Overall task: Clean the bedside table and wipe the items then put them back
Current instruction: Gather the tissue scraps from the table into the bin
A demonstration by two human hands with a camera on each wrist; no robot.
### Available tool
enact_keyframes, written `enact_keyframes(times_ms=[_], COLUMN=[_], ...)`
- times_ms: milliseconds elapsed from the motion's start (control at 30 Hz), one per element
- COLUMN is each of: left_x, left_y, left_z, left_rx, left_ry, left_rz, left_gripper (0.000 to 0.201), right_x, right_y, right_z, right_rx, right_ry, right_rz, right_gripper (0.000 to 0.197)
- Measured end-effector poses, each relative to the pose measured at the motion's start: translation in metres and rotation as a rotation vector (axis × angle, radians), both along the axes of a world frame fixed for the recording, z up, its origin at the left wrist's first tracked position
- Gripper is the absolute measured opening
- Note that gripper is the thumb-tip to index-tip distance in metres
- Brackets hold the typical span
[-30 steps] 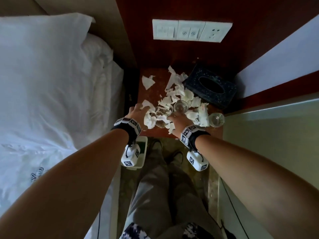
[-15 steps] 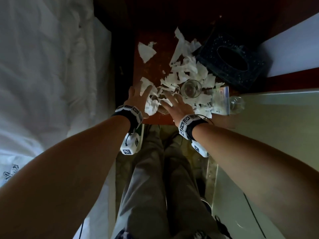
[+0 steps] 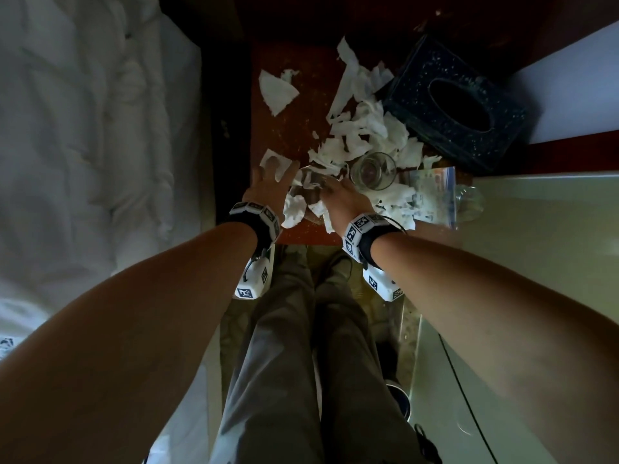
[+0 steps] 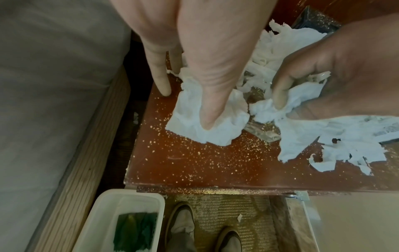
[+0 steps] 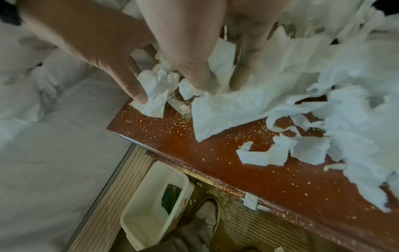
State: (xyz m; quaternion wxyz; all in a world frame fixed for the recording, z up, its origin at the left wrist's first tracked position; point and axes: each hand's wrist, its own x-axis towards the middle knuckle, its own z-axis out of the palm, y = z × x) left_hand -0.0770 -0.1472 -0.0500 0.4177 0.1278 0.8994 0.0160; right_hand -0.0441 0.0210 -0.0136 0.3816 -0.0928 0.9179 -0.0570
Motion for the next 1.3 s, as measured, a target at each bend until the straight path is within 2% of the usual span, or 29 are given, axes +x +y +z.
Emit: enact_keyframes(times_ms=[167,267,467,633,833,1067,1167,1233,1300], left_x=[-0.002,-0.006,-0.012,-0.018,-0.020,-0.016,-0.011,-0.008,-0.005], left_y=[0.004,0.007,0.009,0.006,0.014,0.037,0.046,0.054,0.061], left_z=[-0.004,0.001,0.018,0.039,0.055,0.069,0.069,0.071,0.074], left_rx=[0.014,0.064,0.102,0.110,0.110,0.058,0.079,0.100,0.113], left_ry=[0.048,0.034,0.021,-0.015,0.028,0.014,0.015,-0.007,-0.047], left_rz=[0.006,0.068,0.106,0.100,0.121,0.102,0.142,0.179,0.193], left_gripper=[0.106,0.096,0.059,0.030,0.028,0.045,0.039,0.035,0.043], right_x=[-0.001,-0.001,-0.003,-0.010,-0.005,0.016,0.024,0.029,0.033], right_y=[0.004,0.006,0.009,0.009,0.016,0.042,0.053,0.061,0.069], right_z=[-0.007,-0.006,0.000,0.020,0.043,0.060,0.061,0.062,0.061], right_rx=[-0.092,-0.140,-0.201,-0.226,-0.298,-0.305,-0.301,-0.297,-0.290], right_ry=[0.029,0.071,0.132,0.098,0.136,0.224,0.310,0.314,0.303], right_rz=[-0.118,-0.171,-0.236,-0.290,-0.369,-0.474,-0.630,-0.795,-0.927], right_gripper=[0.055,0.047,0.030,0.031,0.035,0.029,0.021,0.024,0.028])
